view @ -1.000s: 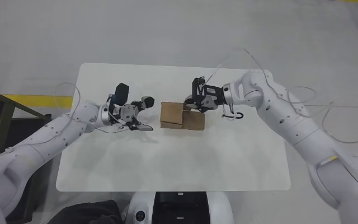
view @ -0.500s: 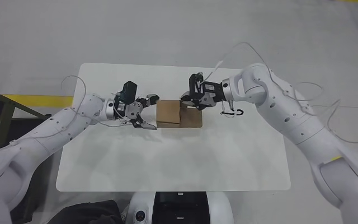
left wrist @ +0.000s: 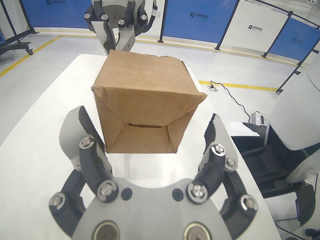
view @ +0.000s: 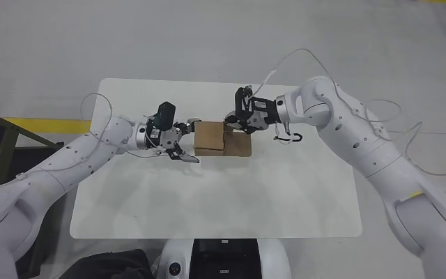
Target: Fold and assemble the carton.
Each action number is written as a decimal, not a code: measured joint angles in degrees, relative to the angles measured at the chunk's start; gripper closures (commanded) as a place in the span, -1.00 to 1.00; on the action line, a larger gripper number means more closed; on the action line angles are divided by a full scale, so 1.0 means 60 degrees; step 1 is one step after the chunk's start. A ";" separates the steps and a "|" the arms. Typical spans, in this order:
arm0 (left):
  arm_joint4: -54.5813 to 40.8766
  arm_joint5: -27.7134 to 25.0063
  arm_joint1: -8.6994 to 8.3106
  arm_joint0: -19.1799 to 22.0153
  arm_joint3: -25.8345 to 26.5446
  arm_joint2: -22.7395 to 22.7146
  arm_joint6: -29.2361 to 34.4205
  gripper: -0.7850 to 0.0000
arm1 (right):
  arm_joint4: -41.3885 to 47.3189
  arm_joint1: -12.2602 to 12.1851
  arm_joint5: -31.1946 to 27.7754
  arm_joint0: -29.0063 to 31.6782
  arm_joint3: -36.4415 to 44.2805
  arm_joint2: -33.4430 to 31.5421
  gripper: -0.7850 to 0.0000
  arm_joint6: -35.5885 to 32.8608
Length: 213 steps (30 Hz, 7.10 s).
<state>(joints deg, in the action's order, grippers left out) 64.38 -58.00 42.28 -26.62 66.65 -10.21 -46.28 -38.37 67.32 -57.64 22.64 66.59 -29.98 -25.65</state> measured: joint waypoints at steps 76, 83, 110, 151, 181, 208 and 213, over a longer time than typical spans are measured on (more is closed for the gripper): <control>-0.0457 0.0000 0.0377 -0.0225 -0.0865 -0.0040 -0.0001 0.00 | 0.1641 0.0801 0.0356 -0.0157 -0.1043 -0.0390 -1.00 -0.1176; -0.0700 0.0000 0.0368 -0.0204 -0.0959 0.0028 -0.0001 0.02 | 0.1502 0.0715 0.0396 -0.0025 -0.1245 -0.0784 -1.00 -0.0753; -0.0619 0.0000 0.0129 -0.0418 -0.0314 0.0078 0.0000 0.07 | 0.0549 0.0478 -0.0062 0.1045 -0.2040 -0.1698 1.00 0.1457; -0.0695 0.0000 0.0378 -0.0333 -0.0675 0.0078 0.0000 0.20 | 0.1492 0.0460 -0.0060 0.0378 -0.0809 0.0718 1.00 0.1757; -0.1456 0.0000 0.0175 -0.0296 -0.0744 -0.0202 -0.0001 0.51 | 0.4067 -0.1034 0.0339 0.1361 -0.2056 -0.0655 1.00 0.0798; 0.0107 0.0000 0.0242 -0.0407 -0.0470 -0.0659 0.0000 0.55 | 1.0194 -0.0316 0.1314 0.1391 -0.1894 0.0014 1.00 -0.4109; 0.0315 0.0000 0.0326 -0.0488 -0.0588 -0.0836 0.0000 0.55 | 1.0416 -0.0182 0.1824 0.1400 -0.1760 0.0054 0.58 -0.4469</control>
<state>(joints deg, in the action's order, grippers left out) 66.27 -58.00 44.23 -29.55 63.12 -15.22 -46.28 24.12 66.23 -46.70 31.03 56.03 -29.66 -52.47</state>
